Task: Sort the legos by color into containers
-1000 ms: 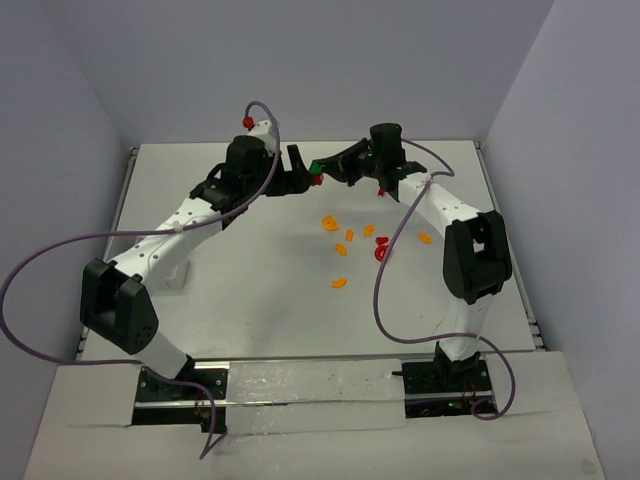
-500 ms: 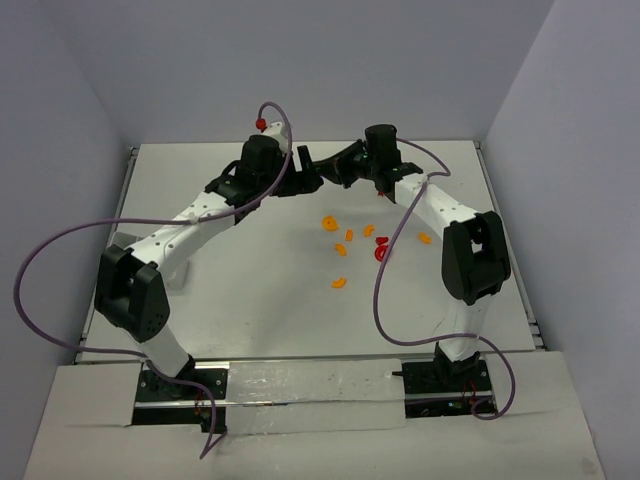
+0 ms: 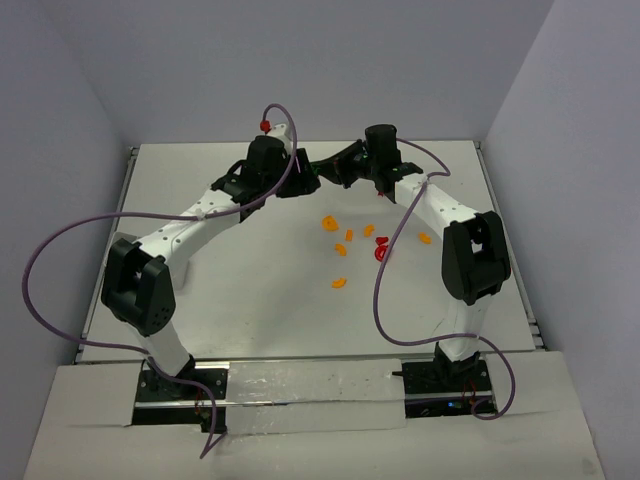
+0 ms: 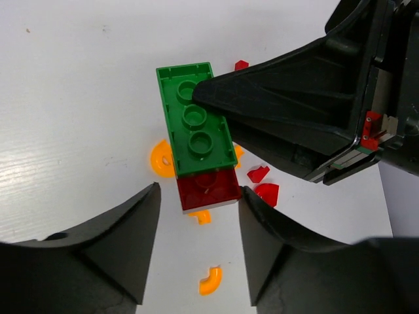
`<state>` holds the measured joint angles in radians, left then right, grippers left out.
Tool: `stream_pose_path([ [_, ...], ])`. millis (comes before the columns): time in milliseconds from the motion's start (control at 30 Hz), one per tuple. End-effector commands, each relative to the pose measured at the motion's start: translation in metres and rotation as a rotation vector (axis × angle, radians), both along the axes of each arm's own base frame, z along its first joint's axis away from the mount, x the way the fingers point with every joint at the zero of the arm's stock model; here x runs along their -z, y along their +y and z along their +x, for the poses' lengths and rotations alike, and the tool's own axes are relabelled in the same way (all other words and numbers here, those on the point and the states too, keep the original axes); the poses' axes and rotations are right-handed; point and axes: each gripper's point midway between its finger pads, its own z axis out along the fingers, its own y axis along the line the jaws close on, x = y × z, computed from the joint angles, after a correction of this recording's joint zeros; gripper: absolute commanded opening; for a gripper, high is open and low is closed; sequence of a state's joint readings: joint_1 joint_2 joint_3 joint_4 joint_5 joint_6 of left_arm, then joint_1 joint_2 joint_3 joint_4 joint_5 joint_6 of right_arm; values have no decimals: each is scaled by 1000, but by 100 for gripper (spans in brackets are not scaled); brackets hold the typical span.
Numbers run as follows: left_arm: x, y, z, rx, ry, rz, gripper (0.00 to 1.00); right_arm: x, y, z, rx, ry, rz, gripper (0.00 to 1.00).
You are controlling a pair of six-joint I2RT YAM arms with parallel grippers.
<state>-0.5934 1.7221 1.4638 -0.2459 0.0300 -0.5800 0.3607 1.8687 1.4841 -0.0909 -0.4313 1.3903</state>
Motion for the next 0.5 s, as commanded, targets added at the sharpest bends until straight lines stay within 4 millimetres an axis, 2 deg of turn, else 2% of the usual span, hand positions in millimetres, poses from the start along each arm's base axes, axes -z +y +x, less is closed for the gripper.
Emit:
stream_pose_path([
  [0,-26,-8,9,-5,-53,-35,56,-36,3,-8,-8,-80,31,0],
  [200,-20,-8,5,3,-41,-31,39,-33,2,-7,-3,-77,24,0],
  [300,-16,-8,2,10,-31,-29,26,-32,3,-7,-2,-79,22,0],
  [333,-13,-7,1,7,-27,-26,18,-31,4,-7,-3,-78,21,0],
  [433,-6,-4,-3,6,-14,-14,1,-30,5,-7,-2,-73,32,0],
  [467,-4,-3,-4,9,-10,-9,0,-32,6,-6,-3,-74,44,0],
])
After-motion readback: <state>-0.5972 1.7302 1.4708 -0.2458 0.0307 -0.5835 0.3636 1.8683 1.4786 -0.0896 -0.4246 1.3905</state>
